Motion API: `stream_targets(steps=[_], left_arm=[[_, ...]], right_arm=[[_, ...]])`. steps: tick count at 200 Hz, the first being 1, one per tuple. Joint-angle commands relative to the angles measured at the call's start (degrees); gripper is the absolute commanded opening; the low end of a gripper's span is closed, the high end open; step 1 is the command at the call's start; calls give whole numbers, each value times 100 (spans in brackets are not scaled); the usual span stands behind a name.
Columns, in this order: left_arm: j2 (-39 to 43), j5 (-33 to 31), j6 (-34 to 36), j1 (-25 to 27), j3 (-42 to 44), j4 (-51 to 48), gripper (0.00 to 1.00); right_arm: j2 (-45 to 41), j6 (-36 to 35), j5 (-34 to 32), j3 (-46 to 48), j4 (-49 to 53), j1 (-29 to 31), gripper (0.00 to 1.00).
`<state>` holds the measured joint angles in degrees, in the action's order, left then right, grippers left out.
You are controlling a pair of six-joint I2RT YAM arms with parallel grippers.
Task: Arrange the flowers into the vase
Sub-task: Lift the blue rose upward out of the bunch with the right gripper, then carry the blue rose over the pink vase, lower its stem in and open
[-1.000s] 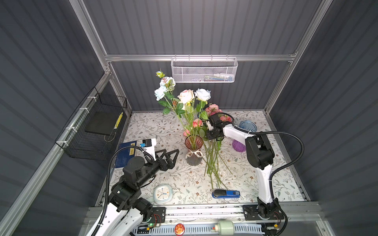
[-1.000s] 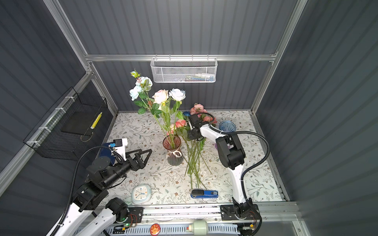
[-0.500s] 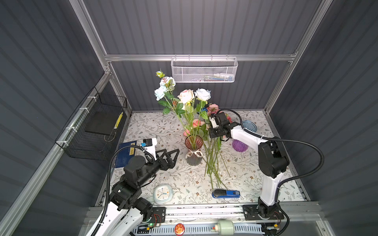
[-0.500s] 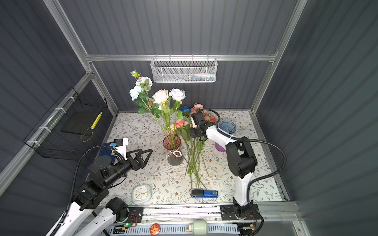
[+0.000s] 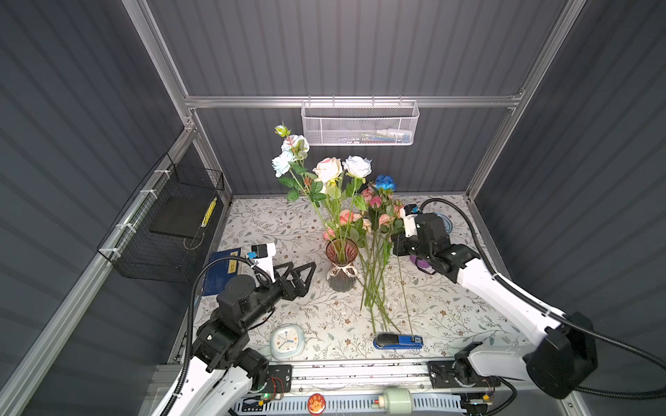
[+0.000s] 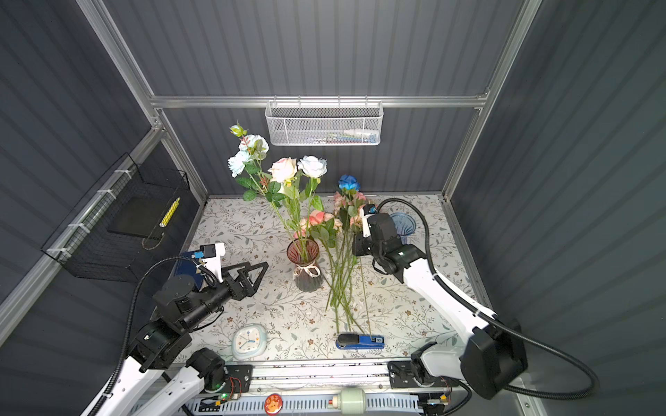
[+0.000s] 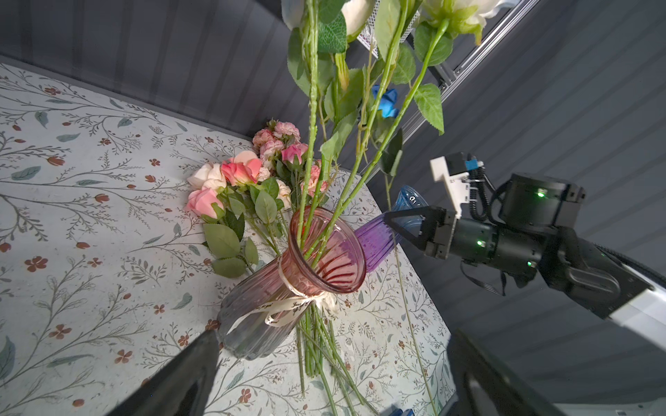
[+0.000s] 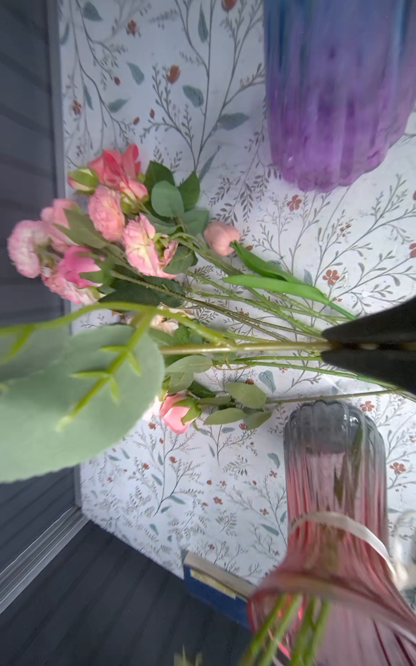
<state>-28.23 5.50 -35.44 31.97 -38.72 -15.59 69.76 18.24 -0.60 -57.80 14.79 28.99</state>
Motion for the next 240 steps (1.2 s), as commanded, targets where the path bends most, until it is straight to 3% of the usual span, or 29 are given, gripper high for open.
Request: stream_targets(steps=[1, 31, 57, 104, 163, 188, 240], left_arm=[[97, -52, -11, 29, -121, 235, 100], [98, -36, 2, 29, -156, 244, 100], [73, -6, -1, 29, -171, 272, 100], [137, -5, -36, 29, -171, 200, 100], [238, -41, -70, 29, -272, 8, 100], [310, -58, -68, 27, -277, -64, 100], [381, -75, -95, 29, -219, -101, 100]], right_arm=[[-844, 56, -495, 63, 118, 266, 0], [-1709, -303, -1171, -336, 277, 904, 0], [-1711, -871, -1478, -1157, 93, 1695, 0], [-606, -1551, -993, -2647, -1052, 2383, 0], [1034, -2207, -602, -3888, -3261, 2539, 0], [1439, -2536, -824, -3849, -4136, 2541, 0], [1959, -2984, -1200, -2799, -6066, 2541, 0]])
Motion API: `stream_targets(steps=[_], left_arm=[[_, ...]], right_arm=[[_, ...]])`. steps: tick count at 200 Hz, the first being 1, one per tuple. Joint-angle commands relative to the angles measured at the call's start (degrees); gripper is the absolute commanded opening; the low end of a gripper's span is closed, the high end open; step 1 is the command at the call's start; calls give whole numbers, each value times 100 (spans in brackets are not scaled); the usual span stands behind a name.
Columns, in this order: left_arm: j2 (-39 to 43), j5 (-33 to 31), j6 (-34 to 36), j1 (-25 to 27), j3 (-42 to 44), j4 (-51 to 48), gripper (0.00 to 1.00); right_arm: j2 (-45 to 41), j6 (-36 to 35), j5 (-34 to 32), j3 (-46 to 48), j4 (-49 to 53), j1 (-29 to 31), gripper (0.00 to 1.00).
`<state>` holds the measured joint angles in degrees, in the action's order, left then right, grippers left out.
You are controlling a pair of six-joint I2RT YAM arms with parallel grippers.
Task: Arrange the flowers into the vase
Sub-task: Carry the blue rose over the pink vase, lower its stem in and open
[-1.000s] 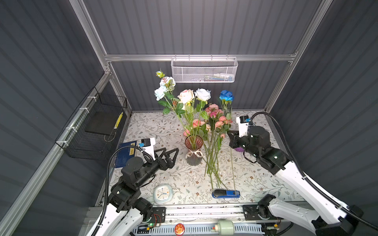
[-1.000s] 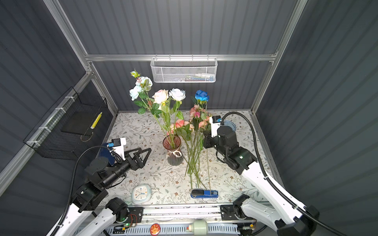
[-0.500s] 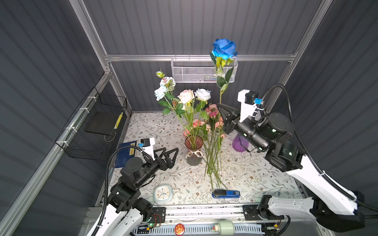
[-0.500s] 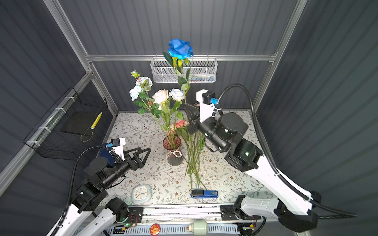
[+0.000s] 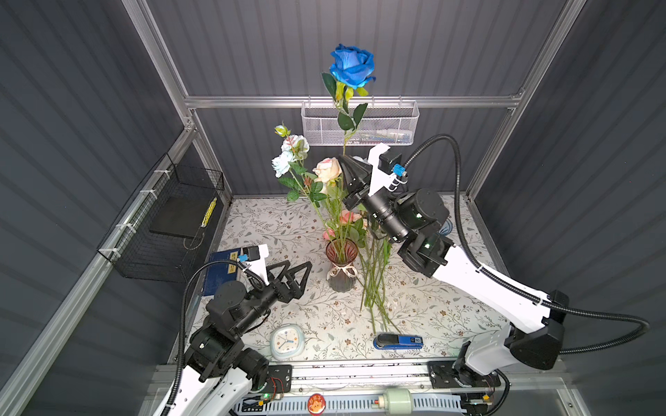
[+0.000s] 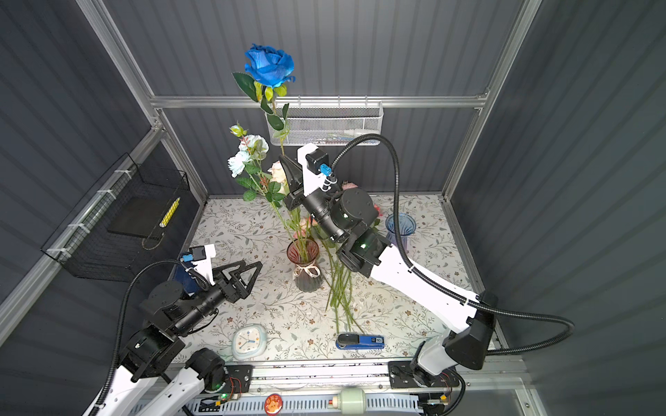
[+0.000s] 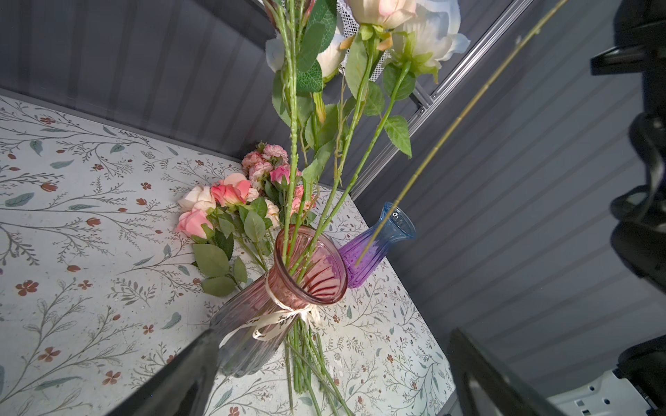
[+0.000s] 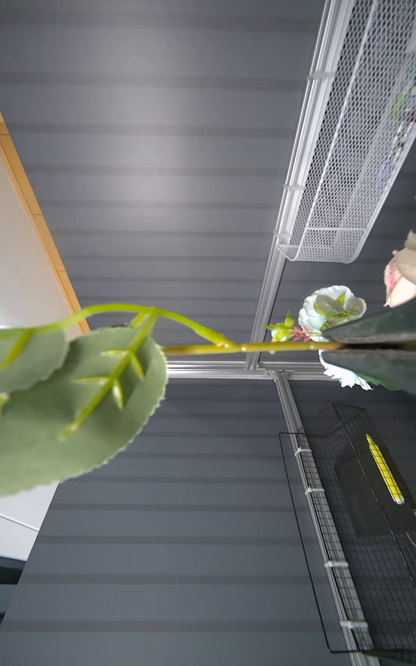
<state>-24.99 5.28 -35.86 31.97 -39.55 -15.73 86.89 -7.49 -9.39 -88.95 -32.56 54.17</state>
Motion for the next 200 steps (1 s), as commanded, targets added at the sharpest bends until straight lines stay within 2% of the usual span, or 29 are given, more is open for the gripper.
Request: stream_targets(steps=[1, 50, 82, 114, 138, 150, 200], left_arm=[[52, -53, -53, 29, -138, -84, 100], [60, -27, -62, 25, -89, -33, 100], [62, -3, -79, 29, -23, 32, 100], [-8, 26, -79, 25, -8, 123, 100], [-93, 68, -78, 28, -27, 144, 100], [-118, 86, -56, 28, -43, 136, 100], [-94, 78, -9, 29, 27, 210, 100]], right_arm=[[260, -420, -338, 325, -1350, 23, 0], [417, -582, -622, 1099, -1747, 23, 1], [87, -153, -669, 1893, -1509, 23, 9], [-439, 642, -611, 2566, -853, 32, 23], [-947, 1170, -436, 2983, -386, 49, 46], [-1235, 1428, -299, 3135, -96, 75, 53], [-2440, 2362, 70, 3778, 965, 121, 69]])
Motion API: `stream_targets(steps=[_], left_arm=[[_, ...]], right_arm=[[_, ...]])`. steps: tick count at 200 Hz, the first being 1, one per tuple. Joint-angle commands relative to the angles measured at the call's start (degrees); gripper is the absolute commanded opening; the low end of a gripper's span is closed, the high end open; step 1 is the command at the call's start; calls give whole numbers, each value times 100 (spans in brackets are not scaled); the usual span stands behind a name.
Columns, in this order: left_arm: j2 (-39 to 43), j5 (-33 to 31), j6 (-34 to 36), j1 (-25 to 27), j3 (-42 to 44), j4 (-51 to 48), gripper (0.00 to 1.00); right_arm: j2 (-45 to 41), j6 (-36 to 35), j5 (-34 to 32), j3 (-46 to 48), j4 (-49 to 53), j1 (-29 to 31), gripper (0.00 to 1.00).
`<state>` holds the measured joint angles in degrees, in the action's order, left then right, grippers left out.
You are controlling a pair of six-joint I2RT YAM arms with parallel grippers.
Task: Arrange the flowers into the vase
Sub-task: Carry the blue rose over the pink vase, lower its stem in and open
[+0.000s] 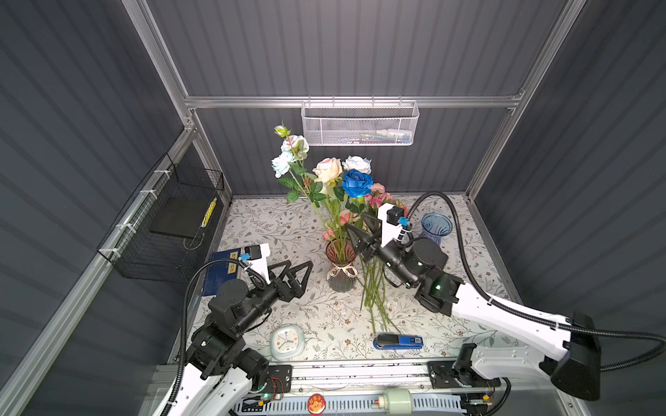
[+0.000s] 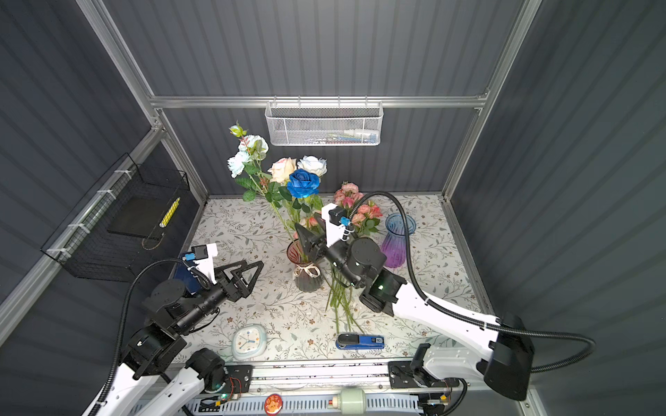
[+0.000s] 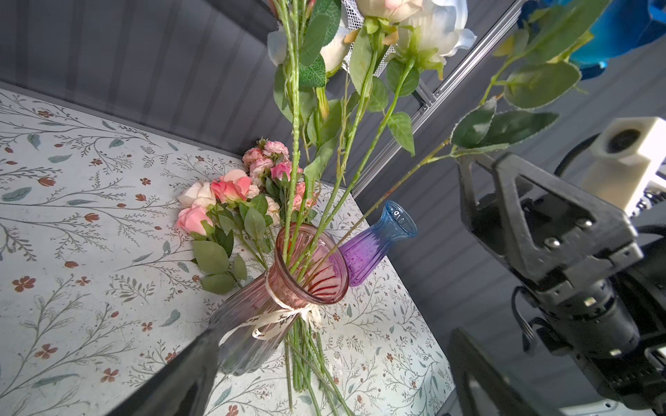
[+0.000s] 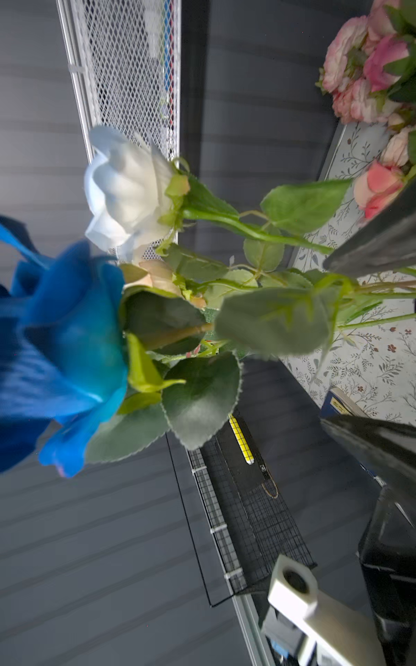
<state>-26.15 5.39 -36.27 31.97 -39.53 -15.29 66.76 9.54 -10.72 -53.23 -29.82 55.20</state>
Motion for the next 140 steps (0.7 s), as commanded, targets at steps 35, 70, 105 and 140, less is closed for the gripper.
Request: stream_targets(steps=[35, 70, 105, 140], left_arm=[[-83, 94, 48, 29, 14, 219, 100], [-129, 103, 10, 28, 45, 245, 100], [-196, 138, -19, 29, 74, 285, 100], [-211, 156, -39, 29, 109, 314, 100]], right_arm=[[-816, 796, 414, 47, 1853, 15, 72], [-683, 953, 658, -786, 3893, -52, 74], [-755, 909, 957, -711, 4553, -81, 73], [-1172, 759, 1082, -317, 4740, -96, 76]])
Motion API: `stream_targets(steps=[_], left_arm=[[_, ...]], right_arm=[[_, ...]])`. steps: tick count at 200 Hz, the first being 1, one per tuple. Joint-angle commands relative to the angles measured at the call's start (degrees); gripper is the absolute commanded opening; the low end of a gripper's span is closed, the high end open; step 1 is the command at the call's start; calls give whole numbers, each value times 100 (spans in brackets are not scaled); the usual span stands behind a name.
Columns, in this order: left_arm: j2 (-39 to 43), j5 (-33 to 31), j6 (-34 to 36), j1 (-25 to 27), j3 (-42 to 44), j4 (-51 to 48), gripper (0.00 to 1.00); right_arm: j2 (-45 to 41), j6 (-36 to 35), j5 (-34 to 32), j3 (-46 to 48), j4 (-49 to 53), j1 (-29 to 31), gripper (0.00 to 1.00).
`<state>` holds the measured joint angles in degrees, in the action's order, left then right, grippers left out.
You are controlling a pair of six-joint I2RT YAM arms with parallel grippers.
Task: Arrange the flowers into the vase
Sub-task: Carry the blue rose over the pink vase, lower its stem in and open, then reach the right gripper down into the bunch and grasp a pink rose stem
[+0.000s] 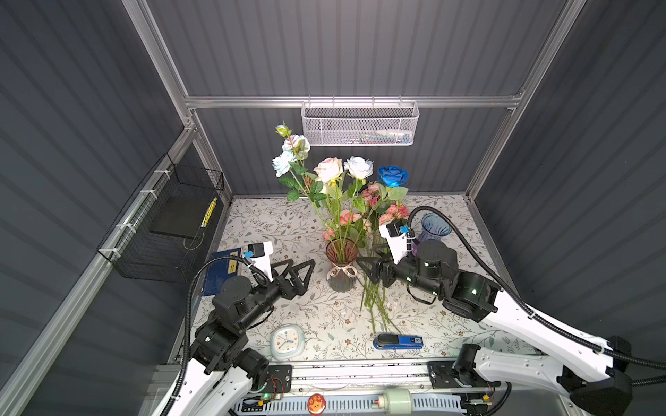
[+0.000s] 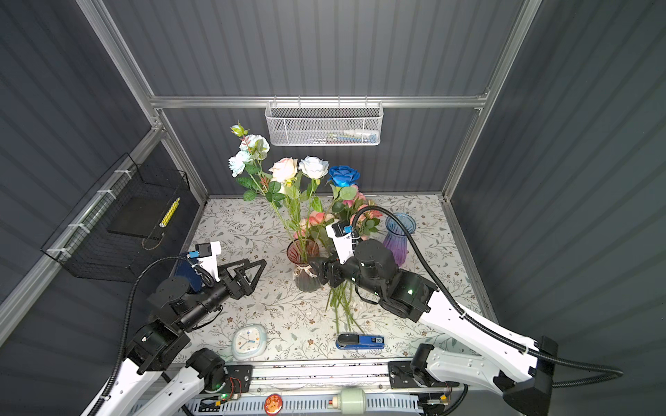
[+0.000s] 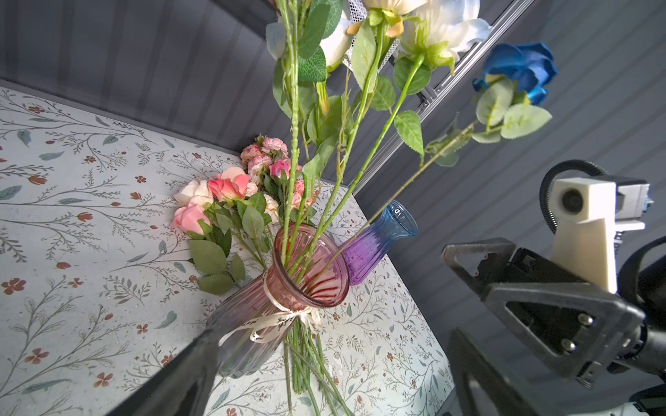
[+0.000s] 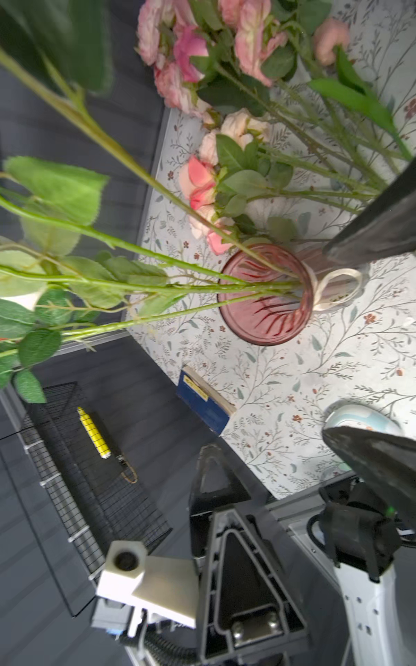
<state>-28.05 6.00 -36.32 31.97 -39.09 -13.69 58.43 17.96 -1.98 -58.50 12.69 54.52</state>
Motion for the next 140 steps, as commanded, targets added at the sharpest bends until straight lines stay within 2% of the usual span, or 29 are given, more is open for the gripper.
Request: stream_targets(steps=[1, 29, 67, 101, 140], left_arm=[[-21, 90, -39, 29, 62, 155, 100], [-16, 103, -29, 26, 42, 116, 100], [62, 55, -32, 29, 81, 86, 100], [53, 59, -68, 26, 121, 75, 100], [83, 50, -107, 29, 165, 76, 100]], right_arm=[[-349, -91, 212, 217, 498, -29, 77], [-684, -192, 198, 484, 806, -46, 79], [-1006, -53, 198, 1189, 928, -147, 77], [-897, 441, 523, 1916, 564, -512, 63], [113, 1062, 1247, 2238, -299, -1443, 45]])
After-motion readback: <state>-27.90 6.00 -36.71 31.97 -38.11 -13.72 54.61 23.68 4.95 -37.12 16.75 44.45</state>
